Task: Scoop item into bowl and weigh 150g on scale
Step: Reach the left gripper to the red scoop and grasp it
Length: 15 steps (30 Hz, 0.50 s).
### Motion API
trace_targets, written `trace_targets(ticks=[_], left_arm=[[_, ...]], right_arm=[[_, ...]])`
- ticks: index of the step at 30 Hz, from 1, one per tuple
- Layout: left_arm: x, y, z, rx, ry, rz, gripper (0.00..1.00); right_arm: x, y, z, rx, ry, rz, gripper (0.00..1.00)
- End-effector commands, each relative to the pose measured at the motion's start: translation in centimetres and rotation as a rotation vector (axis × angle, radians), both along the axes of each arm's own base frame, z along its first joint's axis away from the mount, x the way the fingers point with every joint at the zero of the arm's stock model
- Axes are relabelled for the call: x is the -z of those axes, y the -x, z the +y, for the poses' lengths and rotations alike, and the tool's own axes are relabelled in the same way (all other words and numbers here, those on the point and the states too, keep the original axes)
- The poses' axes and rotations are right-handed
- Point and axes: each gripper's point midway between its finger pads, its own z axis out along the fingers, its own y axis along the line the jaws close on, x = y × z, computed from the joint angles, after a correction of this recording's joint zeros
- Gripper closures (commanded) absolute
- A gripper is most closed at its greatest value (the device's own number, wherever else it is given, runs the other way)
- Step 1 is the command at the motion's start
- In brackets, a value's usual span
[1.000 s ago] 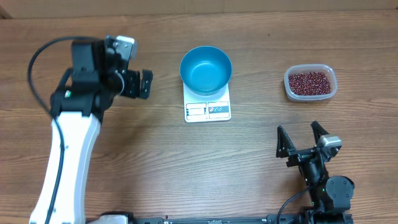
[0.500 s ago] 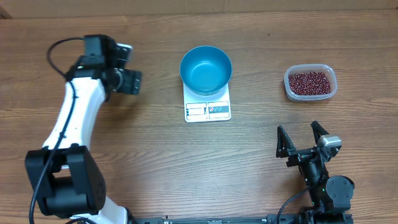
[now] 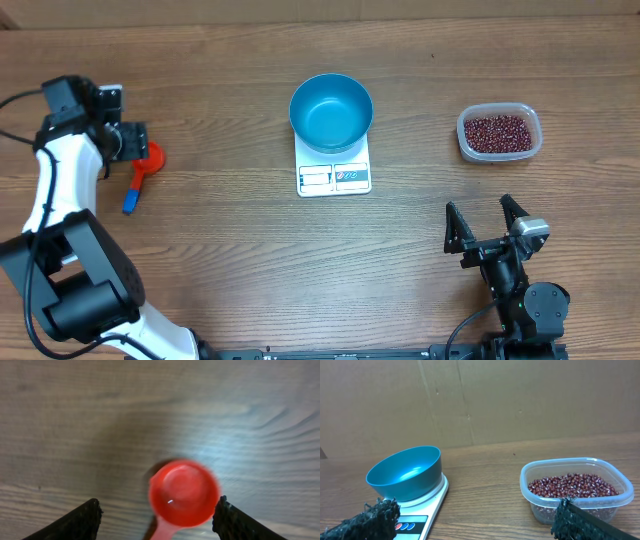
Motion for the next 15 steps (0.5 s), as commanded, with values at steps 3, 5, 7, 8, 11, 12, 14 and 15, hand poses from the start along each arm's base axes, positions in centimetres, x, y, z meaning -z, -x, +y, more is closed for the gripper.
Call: trace_targets(ticks=[3, 5, 7, 8, 11, 12, 14, 15], left_arm=[[1.7, 0.6, 1.0, 0.092, 0.016, 0.033, 0.45], [2.7, 0.8, 1.1, 0.113, 0.016, 0.054, 0.5], [3.8, 0.7, 1.0, 0.121, 0.024, 0.067, 0.51], [4.3, 0.5, 0.8, 0.131, 0.036, 0.069, 0.51], [5.6, -0.1, 0.1, 0.172, 0.054, 0.068, 0.5], [5.9, -0.3, -0.1, 0.185, 0.052, 0.069, 0.5], [6.5, -0.7, -0.3, 0.205, 0.044, 0.067, 0.5], [6.7, -0.9, -0.4, 0.217, 0.037, 0.064, 0.5]], right_arm=[[0.2, 0.0, 0.0, 0.005, 0.001, -0.004, 0.0], [0.2, 0.0, 0.0, 0.005, 0.001, -0.005, 0.0], [0.2, 0.0, 0.0, 0.005, 0.001, -0.004, 0.0], [0.2, 0.0, 0.0, 0.005, 0.001, -0.004, 0.0], [0.2, 0.0, 0.0, 0.005, 0.001, -0.005, 0.0], [0.2, 0.0, 0.0, 0.005, 0.001, -0.005, 0.0], [0.2, 0.0, 0.0, 0.005, 0.001, -0.004, 0.0], [0.2, 0.0, 0.0, 0.005, 0.001, -0.005, 0.0]])
